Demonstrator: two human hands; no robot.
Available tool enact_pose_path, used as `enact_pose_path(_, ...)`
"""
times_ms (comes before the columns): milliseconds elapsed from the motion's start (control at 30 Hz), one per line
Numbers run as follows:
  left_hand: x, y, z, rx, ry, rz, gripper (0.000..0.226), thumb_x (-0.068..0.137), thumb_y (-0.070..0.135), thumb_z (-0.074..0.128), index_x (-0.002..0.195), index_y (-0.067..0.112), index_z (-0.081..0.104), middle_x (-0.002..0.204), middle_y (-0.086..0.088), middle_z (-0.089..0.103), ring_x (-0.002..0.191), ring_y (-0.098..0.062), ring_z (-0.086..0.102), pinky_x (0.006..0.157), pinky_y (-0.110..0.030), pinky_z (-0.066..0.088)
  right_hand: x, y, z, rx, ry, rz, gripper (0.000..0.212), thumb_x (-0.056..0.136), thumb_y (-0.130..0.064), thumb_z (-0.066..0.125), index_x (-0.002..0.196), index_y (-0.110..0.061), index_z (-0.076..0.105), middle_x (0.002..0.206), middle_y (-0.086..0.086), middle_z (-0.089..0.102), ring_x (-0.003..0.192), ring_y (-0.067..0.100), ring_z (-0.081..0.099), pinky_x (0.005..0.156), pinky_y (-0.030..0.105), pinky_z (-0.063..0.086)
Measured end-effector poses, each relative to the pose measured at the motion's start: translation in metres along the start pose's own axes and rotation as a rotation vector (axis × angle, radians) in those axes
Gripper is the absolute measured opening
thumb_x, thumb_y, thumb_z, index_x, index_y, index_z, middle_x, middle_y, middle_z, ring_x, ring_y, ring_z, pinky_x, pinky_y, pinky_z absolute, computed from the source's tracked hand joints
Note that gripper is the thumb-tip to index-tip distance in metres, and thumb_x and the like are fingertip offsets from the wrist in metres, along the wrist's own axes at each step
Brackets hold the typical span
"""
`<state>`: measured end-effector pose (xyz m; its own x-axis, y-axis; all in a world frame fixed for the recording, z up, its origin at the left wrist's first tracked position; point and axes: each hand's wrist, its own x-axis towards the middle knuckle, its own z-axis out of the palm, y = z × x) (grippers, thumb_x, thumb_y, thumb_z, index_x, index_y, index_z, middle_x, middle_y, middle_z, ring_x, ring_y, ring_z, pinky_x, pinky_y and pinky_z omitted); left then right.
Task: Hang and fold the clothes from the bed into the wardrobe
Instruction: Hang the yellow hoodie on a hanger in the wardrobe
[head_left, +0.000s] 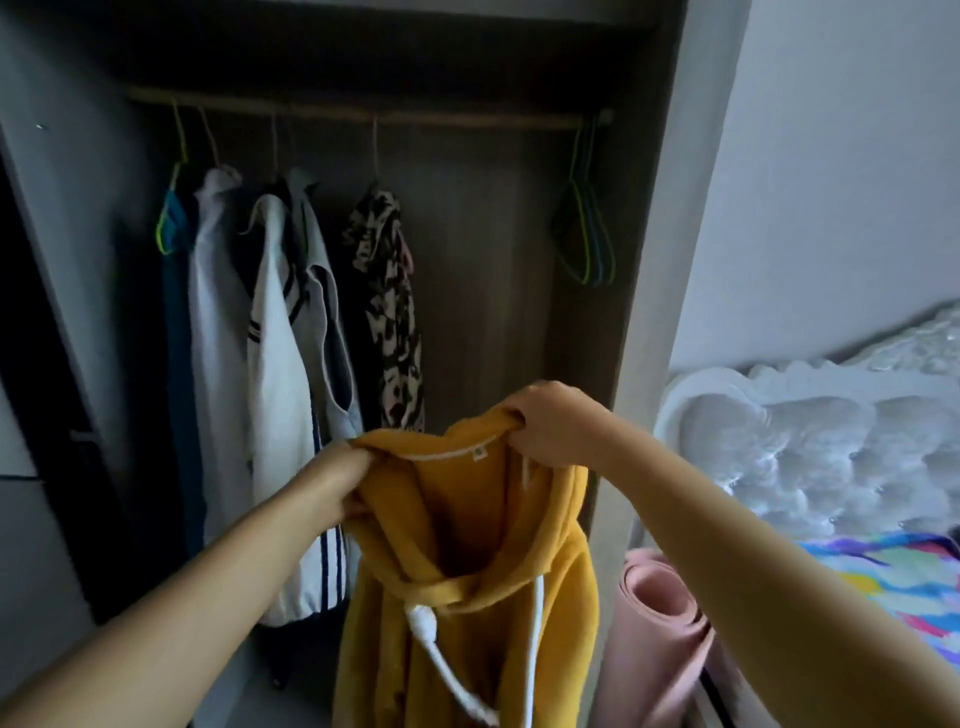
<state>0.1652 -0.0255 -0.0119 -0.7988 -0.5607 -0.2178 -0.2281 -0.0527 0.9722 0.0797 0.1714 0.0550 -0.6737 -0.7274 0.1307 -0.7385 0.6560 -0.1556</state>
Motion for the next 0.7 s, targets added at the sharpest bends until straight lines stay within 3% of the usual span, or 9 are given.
enact_pose_path(100, 0.041, 0.031, -0.003, -0.073, 0.057, 0.058, 0.031, 0.094, 0.018, 0.048, 0.121, 0.005, 0.057, 0.107, -0.022, 0.063, 0.098, -0.034, 0.061, 0.087, -0.045, 0.051, 0.052, -0.006, 0.005, -0.102, -0.293, -0.046, 0.017, 0.093, -0.029, 0.055, 0.106, -0.019, 0.058, 0.093, -0.001, 0.06, 0.083, 0.016, 0.059, 0.075, 0.027, 0.051)
enact_pose_path(200, 0.055, 0.061, 0.003, -0.008, -0.054, 0.126, 0.025, 0.089, 0.028, 0.056, 0.11, 0.015, 0.062, 0.109, -0.014, 0.064, 0.102, -0.029, 0.059, 0.096, -0.038, 0.046, 0.1, -0.013, -0.023, 0.005, -0.394, 0.018, 0.032, 0.093, -0.036, 0.056, 0.121, -0.021, 0.055, 0.089, -0.004, 0.06, 0.077, 0.012, 0.061, 0.068, 0.026, 0.053)
enact_pose_path(267, 0.068, 0.076, 0.008, 0.045, -0.139, 0.148, 0.018, 0.093, 0.03, 0.055, 0.103, 0.018, 0.064, 0.105, -0.011, 0.064, 0.098, -0.026, 0.059, 0.092, -0.036, 0.048, 0.14, -0.009, -0.06, -0.054, -0.163, 0.076, 0.026, 0.096, -0.03, 0.05, 0.117, -0.017, 0.059, 0.098, 0.003, 0.065, 0.086, 0.018, 0.064, 0.068, 0.026, 0.05)
enact_pose_path(367, 0.092, 0.093, 0.014, 0.031, -0.259, 0.155, 0.016, 0.096, 0.03, 0.049, 0.091, 0.019, 0.059, 0.087, -0.004, 0.06, 0.077, -0.017, 0.055, 0.072, -0.031, 0.048, 0.192, 0.015, -0.117, -0.308, 0.318, 0.252, 0.029, 0.096, -0.02, 0.048, 0.117, -0.008, 0.063, 0.116, 0.013, 0.063, 0.107, 0.03, 0.06, 0.081, 0.033, 0.049)
enact_pose_path(433, 0.107, 0.1, 0.019, 0.073, -0.293, 0.175, 0.022, 0.095, 0.03, 0.05, 0.103, 0.014, 0.063, 0.101, -0.009, 0.064, 0.09, -0.022, 0.059, 0.087, -0.036, 0.049, 0.21, 0.033, -0.138, -0.38, 0.529, 0.42, 0.031, 0.095, -0.017, 0.047, 0.123, -0.009, 0.059, 0.124, 0.015, 0.058, 0.113, 0.035, 0.057, 0.086, 0.039, 0.048)
enact_pose_path(500, 0.116, 0.109, 0.019, 0.062, -0.295, 0.203, 0.026, 0.094, 0.027, 0.051, 0.109, 0.01, 0.064, 0.109, -0.011, 0.065, 0.099, -0.025, 0.06, 0.088, -0.035, 0.048, 0.217, 0.054, -0.146, -0.451, 0.58, 0.54, 0.035, 0.096, -0.019, 0.047, 0.129, -0.008, 0.05, 0.13, 0.019, 0.05, 0.116, 0.039, 0.053, 0.09, 0.044, 0.045)
enact_pose_path(600, 0.129, 0.119, 0.019, 0.03, -0.338, 0.23, 0.018, 0.095, 0.021, 0.051, 0.097, 0.01, 0.065, 0.093, -0.009, 0.065, 0.084, -0.02, 0.061, 0.072, -0.03, 0.048, 0.22, 0.071, -0.142, -0.558, 0.504, 0.632, 0.038, 0.096, -0.019, 0.048, 0.131, -0.005, 0.047, 0.131, 0.019, 0.051, 0.12, 0.037, 0.052, 0.093, 0.044, 0.044)
enact_pose_path(700, 0.138, 0.13, 0.015, -0.009, -0.351, 0.25, 0.018, 0.094, 0.014, 0.049, 0.084, 0.013, 0.065, 0.09, -0.013, 0.066, 0.084, -0.025, 0.063, 0.079, -0.035, 0.052, 0.225, 0.077, -0.132, -0.593, 0.49, 0.677, 0.032, 0.096, -0.012, 0.046, 0.125, -0.004, 0.056, 0.128, 0.018, 0.056, 0.119, 0.035, 0.054, 0.093, 0.043, 0.044)
